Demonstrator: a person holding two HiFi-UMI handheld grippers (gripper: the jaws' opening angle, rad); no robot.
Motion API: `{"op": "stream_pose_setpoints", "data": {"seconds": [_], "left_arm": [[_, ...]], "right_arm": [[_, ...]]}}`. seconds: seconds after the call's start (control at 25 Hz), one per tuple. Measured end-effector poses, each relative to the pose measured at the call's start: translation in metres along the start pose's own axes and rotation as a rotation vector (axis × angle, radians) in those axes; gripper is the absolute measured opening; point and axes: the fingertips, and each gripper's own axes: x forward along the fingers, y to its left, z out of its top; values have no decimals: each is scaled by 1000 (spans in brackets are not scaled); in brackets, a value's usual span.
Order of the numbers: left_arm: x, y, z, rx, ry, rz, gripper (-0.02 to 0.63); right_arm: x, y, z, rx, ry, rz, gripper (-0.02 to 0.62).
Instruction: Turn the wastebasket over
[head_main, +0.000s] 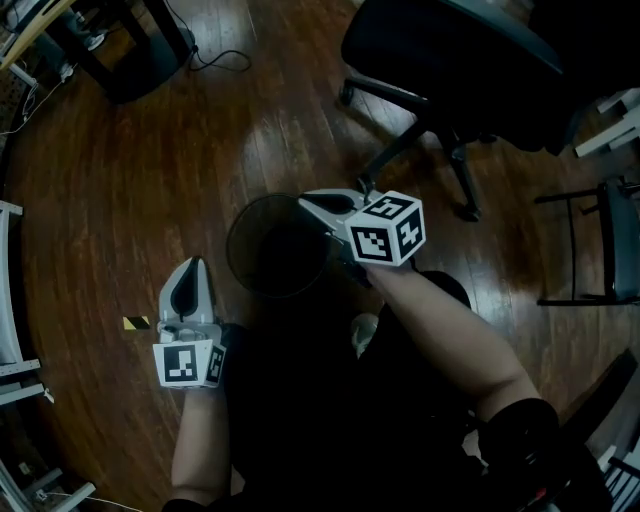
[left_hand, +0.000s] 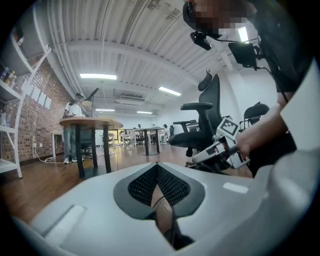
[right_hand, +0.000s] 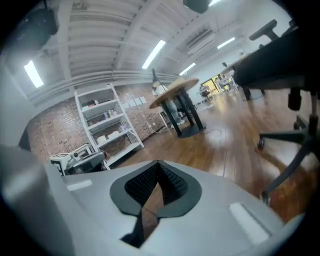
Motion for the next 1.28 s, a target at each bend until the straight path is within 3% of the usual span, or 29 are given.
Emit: {"op": "stream_pose_setpoints", "data": {"seconds": [0.08,0.24,0.68,1.28], "left_arm": [[14,-2,-2,-44,-3,27,0],[23,4,-10,-167,15,79,0],[6,14,-15,-138,67,83,0],[-5,14,-22,-144,86,72,0]], "right_arm": [[11,-10,-9,31,25,14,3],[22,-24,2,-154,37,-27,2],[46,-6,4,-324,90,-36,2],[36,-19,2,-292,85,-77,2]]}}
